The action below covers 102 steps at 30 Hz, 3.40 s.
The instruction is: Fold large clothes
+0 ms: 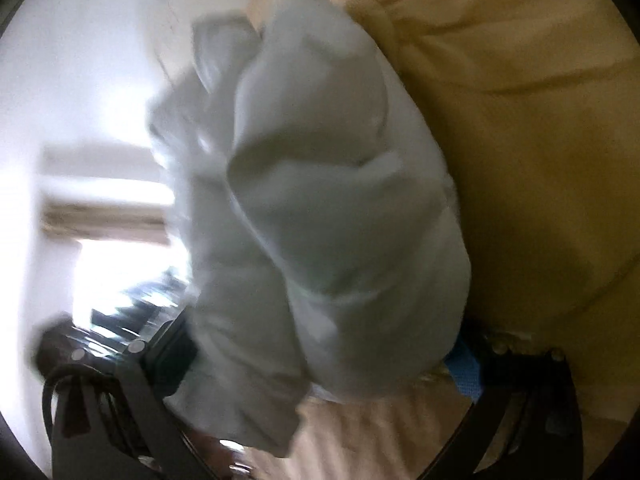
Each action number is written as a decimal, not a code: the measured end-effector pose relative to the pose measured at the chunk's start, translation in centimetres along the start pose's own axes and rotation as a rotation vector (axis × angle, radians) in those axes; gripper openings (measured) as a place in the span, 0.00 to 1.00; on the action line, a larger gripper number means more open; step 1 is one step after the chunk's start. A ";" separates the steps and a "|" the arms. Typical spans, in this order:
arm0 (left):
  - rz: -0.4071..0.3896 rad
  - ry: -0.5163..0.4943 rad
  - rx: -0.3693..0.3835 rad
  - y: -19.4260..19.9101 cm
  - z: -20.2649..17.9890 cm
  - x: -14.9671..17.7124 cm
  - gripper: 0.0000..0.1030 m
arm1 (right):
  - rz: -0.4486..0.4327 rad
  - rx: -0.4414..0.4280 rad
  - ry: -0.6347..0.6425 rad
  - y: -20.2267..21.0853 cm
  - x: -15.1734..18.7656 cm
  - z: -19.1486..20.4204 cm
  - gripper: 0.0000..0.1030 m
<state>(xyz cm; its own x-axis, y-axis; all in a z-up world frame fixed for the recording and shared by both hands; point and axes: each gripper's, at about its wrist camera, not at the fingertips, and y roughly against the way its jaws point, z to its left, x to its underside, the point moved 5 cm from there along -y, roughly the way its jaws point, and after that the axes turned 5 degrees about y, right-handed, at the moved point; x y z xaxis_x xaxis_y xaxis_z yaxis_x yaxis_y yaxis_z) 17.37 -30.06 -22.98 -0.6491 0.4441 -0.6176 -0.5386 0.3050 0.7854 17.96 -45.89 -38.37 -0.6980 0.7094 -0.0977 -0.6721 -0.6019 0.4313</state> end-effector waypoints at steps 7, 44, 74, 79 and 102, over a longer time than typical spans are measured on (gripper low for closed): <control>0.024 0.019 -0.028 -0.2 0.6 -0.1 0.92 | -0.019 0.099 -0.016 -2.6 -0.6 0.9 0.66; 0.441 0.566 0.599 -15.9 21.2 -6.2 0.95 | 0.043 0.040 -0.098 -2.4 -4.1 2.5 0.20; 0.486 0.495 1.005 -20.1 11.9 -9.2 0.44 | 0.067 0.046 0.010 -1.3 -2.9 5.6 0.21; 0.455 0.459 0.952 -18.6 11.2 -9.2 0.28 | 0.055 0.054 0.031 -1.4 -2.5 7.2 0.21; 0.205 0.408 0.686 8.7 24.5 -6.4 0.17 | 0.102 -0.100 0.266 -3.2 5.5 25.3 0.19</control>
<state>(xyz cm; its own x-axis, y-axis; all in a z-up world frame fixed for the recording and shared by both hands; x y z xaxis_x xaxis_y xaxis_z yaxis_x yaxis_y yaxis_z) 30.03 -9.57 -11.20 -0.9142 0.2467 -0.3215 -0.0257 0.7565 0.6535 22.52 -30.79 -17.64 -0.7944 0.5303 -0.2961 -0.6071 -0.7077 0.3614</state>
